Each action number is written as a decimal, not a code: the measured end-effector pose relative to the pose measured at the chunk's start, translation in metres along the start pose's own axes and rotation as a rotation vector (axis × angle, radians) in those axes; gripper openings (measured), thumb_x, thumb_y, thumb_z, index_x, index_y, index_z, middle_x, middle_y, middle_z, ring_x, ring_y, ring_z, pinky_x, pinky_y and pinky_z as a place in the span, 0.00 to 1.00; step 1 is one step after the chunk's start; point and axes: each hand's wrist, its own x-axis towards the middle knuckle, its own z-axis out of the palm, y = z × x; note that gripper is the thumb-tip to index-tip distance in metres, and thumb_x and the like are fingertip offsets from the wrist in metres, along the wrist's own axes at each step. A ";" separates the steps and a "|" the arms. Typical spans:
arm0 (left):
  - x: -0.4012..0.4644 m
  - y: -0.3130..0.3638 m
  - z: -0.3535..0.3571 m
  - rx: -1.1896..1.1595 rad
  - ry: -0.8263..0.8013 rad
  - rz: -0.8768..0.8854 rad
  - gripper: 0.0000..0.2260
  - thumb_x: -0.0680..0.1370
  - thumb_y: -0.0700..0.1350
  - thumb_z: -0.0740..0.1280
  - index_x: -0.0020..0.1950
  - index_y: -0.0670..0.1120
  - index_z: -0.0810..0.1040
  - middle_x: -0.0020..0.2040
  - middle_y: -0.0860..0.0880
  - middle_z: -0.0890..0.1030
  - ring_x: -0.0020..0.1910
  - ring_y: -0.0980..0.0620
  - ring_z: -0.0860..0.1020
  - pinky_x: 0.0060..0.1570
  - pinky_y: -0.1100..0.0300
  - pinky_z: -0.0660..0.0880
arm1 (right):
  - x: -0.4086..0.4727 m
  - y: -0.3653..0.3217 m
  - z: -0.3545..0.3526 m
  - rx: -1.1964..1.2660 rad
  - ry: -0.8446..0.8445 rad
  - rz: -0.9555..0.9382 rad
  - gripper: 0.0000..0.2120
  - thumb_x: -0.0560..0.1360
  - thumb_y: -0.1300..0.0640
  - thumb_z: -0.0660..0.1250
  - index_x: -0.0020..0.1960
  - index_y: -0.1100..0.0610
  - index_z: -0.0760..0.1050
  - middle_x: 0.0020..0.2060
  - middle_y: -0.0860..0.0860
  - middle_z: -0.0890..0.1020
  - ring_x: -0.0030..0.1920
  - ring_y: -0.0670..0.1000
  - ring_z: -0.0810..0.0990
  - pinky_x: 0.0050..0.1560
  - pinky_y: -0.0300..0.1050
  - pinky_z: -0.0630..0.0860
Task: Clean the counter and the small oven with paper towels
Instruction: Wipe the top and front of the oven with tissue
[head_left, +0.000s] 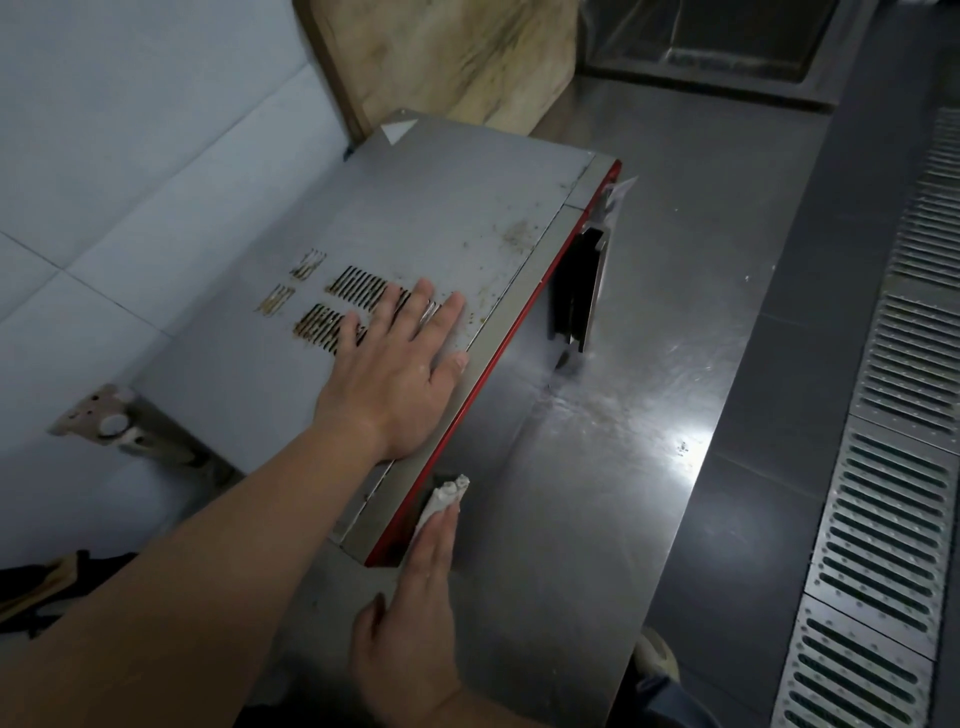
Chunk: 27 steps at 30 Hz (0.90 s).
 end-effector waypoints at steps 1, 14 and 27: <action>0.000 0.000 0.000 0.007 -0.001 -0.001 0.27 0.81 0.63 0.40 0.80 0.62 0.39 0.82 0.56 0.39 0.80 0.52 0.37 0.78 0.40 0.41 | 0.005 0.009 -0.003 -0.037 -0.010 -0.034 0.55 0.66 0.69 0.62 0.78 0.47 0.28 0.79 0.52 0.36 0.80 0.51 0.42 0.75 0.46 0.58; 0.001 0.003 -0.005 0.023 -0.041 -0.034 0.30 0.77 0.65 0.35 0.79 0.65 0.38 0.81 0.59 0.37 0.79 0.56 0.34 0.78 0.44 0.40 | 0.063 0.031 -0.079 0.442 -0.310 0.355 0.46 0.72 0.65 0.63 0.76 0.42 0.36 0.78 0.38 0.44 0.77 0.36 0.46 0.74 0.32 0.53; 0.001 0.003 -0.008 0.005 -0.054 -0.047 0.28 0.78 0.66 0.37 0.79 0.66 0.42 0.81 0.60 0.39 0.78 0.59 0.34 0.78 0.48 0.39 | 0.232 -0.068 -0.128 0.847 0.232 0.571 0.15 0.76 0.50 0.55 0.60 0.50 0.72 0.54 0.51 0.81 0.52 0.52 0.81 0.60 0.59 0.77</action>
